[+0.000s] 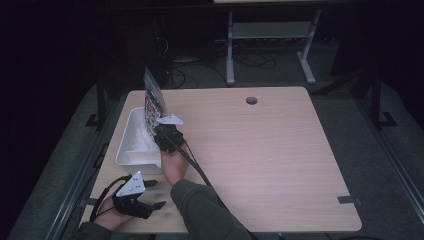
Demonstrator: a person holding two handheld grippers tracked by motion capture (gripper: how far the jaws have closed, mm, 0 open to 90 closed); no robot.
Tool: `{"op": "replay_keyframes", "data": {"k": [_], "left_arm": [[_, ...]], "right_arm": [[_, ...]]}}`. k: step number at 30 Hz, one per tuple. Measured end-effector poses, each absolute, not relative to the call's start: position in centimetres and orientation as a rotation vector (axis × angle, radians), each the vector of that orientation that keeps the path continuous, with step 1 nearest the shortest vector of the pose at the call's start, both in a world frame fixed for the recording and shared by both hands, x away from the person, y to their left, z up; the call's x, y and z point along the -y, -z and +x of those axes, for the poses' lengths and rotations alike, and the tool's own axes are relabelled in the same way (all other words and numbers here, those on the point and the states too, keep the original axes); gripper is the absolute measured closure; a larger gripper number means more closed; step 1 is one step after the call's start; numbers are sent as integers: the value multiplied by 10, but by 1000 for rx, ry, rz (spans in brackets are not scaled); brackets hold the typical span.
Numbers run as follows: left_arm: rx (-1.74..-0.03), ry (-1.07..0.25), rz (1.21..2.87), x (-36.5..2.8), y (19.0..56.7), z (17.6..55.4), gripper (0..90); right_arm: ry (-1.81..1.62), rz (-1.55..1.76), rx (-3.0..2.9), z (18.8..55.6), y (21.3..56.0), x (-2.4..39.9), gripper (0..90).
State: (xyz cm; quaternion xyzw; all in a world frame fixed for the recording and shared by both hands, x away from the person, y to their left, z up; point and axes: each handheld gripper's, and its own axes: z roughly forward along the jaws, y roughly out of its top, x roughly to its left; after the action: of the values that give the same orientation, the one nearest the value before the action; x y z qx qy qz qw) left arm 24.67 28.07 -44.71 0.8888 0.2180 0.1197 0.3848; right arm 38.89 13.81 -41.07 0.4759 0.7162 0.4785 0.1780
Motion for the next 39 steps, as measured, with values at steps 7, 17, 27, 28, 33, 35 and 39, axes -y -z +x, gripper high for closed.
{"op": "replay_keyframes", "data": {"k": [7,17,27,28,33,35,39], "left_arm": [[-553,-302,2265,-280,447,247,238],[-541,-304,2268,-277,447,246,238],[-523,-308,2273,-272,447,246,238],[-520,-309,2273,-272,447,246,238],[-513,-307,2274,-270,447,246,238],[-513,-307,2273,-270,447,246,238],[-508,-307,2273,-268,448,246,238]], "right_arm": [[-1386,1273,-2086,395,409,-129,535],[-1487,1214,-2137,394,402,-101,397],[-1594,1182,-2194,388,401,-72,361],[-1605,1184,-2196,387,401,-68,361],[-1638,1175,-2200,383,398,-47,357],[-1641,1164,-2200,382,398,-43,358],[-1649,1164,-2206,381,398,-28,342]]}}
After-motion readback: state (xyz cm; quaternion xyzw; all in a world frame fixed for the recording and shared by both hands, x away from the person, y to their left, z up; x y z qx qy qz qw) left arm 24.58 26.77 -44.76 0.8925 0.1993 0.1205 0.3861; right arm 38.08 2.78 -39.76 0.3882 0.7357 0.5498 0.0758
